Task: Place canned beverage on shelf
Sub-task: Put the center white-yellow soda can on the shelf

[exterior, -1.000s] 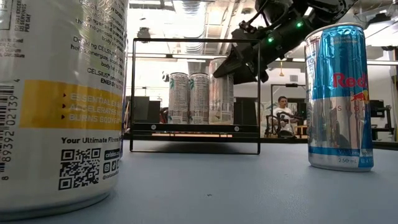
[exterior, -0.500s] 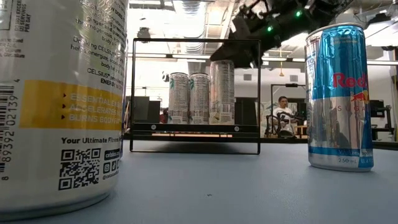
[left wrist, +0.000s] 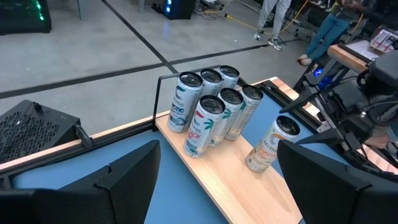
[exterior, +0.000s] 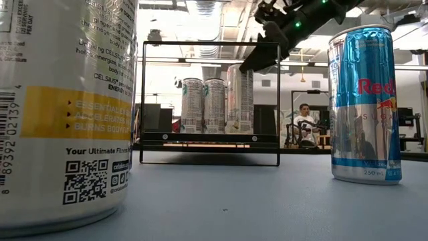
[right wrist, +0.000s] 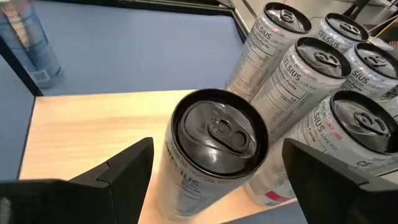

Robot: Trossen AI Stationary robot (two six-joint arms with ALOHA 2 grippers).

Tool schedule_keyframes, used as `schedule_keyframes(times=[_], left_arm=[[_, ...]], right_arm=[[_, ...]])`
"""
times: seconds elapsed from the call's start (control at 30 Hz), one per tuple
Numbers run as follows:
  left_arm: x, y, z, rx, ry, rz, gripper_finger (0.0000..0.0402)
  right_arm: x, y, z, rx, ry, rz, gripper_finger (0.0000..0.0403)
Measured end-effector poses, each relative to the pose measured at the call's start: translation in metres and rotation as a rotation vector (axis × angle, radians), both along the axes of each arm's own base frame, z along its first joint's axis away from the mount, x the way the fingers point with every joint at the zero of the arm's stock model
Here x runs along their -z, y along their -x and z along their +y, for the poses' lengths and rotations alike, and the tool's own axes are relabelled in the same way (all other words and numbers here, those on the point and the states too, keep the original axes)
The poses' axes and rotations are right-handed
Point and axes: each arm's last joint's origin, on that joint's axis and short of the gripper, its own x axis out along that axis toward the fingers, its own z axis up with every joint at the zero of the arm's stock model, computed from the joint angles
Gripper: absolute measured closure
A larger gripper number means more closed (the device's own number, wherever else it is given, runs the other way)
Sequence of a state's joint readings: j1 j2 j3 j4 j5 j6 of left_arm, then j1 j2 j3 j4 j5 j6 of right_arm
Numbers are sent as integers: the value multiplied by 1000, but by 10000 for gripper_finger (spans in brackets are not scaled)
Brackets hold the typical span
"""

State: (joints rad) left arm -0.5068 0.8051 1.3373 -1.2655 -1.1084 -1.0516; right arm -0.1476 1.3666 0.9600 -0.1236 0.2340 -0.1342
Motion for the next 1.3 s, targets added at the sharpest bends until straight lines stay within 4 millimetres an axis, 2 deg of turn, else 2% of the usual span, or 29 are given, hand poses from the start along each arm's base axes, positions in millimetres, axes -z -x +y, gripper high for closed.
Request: schedule_keyframes(times=[0.33,0.47,0.57,0.77,1.0,1.1,1.2,1.3], left_arm=[[0,0,0,3,-7,6,93],[0,0,0,3,-15,10,93],[0,0,0,-2,-10,3,93],[-1,1,1,-55,17,-57,93],[-3,-1,-1,-38,73,-96,93],[-10,-5,-3,-20,85,-151,93],[-23,-7,-3,16,38,-172,93],[-44,-3,-1,45,-43,-197,93]], right_arm=[[-11,-5,3,24,-154,-120,65],[-28,-7,3,36,-175,-140,65],[-49,-9,4,29,-172,-158,65],[-115,-7,6,-18,-97,-249,65],[-196,11,12,-78,27,-406,65],[-246,30,19,-118,110,-544,65],[-294,64,26,-140,195,-665,65],[-323,98,27,-136,291,-677,65]])
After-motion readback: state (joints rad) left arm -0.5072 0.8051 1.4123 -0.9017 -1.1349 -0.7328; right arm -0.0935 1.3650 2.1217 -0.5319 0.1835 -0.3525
